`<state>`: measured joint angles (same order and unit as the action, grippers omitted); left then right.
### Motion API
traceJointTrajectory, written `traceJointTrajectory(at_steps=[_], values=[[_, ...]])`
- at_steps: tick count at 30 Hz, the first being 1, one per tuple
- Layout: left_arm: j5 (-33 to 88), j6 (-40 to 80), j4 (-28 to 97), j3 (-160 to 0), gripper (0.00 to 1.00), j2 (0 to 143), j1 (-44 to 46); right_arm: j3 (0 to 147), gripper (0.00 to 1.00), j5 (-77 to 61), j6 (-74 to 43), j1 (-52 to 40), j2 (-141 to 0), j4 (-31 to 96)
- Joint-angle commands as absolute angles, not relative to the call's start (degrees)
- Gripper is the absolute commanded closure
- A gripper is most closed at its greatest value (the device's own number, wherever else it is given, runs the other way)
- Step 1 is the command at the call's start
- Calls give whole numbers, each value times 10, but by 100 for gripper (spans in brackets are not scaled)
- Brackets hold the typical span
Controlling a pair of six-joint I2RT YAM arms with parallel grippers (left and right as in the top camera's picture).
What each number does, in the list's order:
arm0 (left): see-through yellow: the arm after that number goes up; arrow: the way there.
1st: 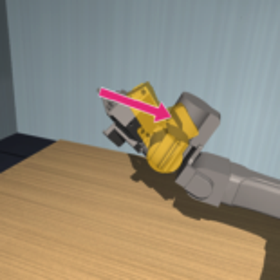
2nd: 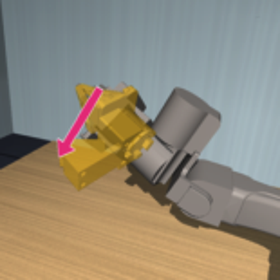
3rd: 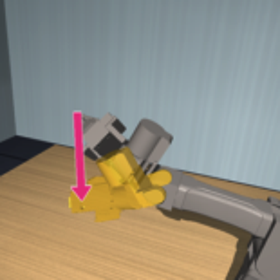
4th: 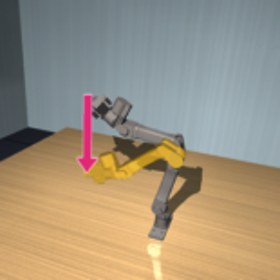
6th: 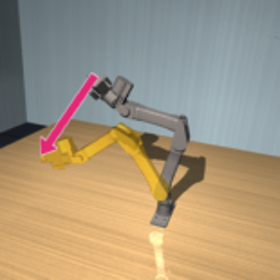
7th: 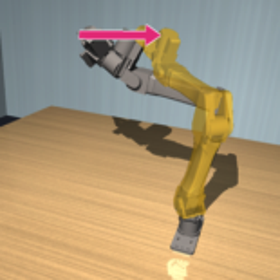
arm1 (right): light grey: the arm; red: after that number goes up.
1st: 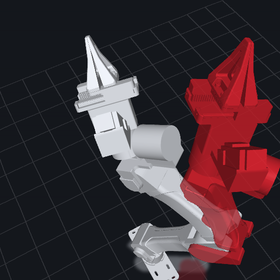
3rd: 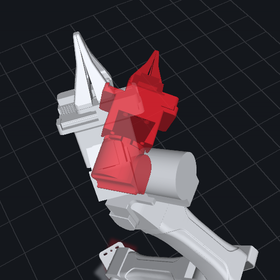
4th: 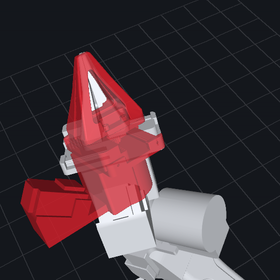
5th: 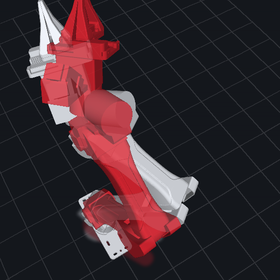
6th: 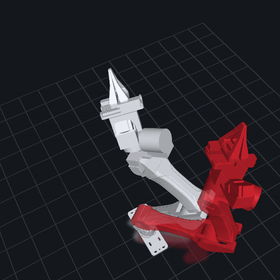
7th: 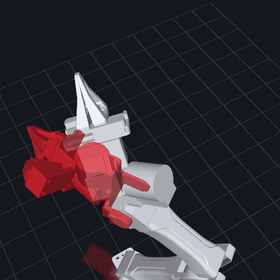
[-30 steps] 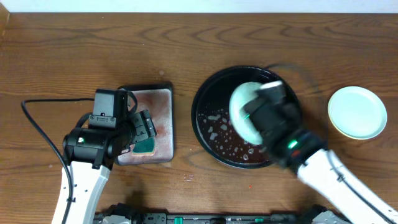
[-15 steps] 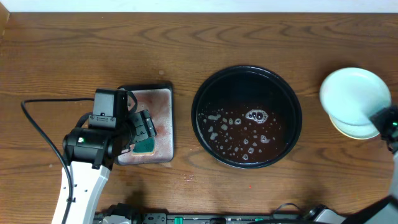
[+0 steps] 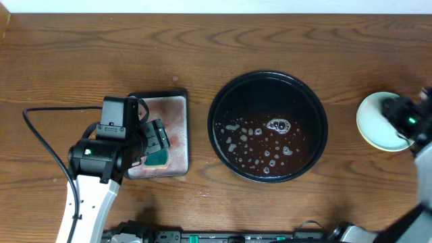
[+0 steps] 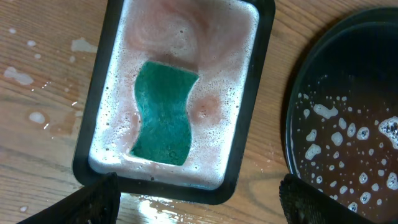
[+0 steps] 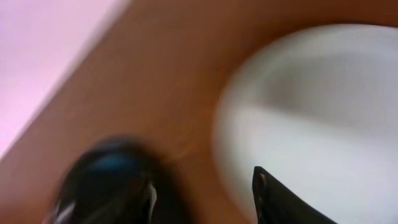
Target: Clean dirty plates on tray and stack at the side
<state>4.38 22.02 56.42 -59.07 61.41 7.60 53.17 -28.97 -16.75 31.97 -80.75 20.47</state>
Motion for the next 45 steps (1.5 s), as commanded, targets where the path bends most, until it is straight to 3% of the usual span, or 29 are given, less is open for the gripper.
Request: traceJointTrajectory(at_steps=[1, 3, 4, 5, 10, 15, 19, 24, 30, 38, 45], values=[[45, 215, 565, -593, 18, 615, 74, 536, 48, -354, -107, 168, -667, 253], [45, 215, 565, -593, 18, 615, 74, 536, 45, -354, -104, 80, -610, 269], [45, 215, 565, -593, 18, 615, 74, 536, 35, -351, -104, 15, -576, 270], [45, 215, 565, -593, 18, 615, 74, 536, 1, -345, -104, -23, -559, 270], [45, 215, 565, -593, 18, 615, 74, 536, 1, -326, -106, -162, -512, 272], [45, 215, 565, -593, 18, 615, 74, 536, 1, -329, -107, -211, -515, 282], [45, 215, 565, -593, 18, 615, 74, 536, 1, -317, -59, -196, -502, 345], [45, 215, 565, -593, 18, 615, 74, 497, 1, -189, 33, -195, -382, 329], [45, 215, 565, -593, 18, 615, 74, 296, 1, -164, 61, -133, -182, 283], [45, 215, 565, -593, 18, 615, 74, 96, 1, -168, 61, -93, -15, 124], [45, 215, 565, -593, 18, 615, 74, 3, 1, -169, 61, -94, -3, 6]])
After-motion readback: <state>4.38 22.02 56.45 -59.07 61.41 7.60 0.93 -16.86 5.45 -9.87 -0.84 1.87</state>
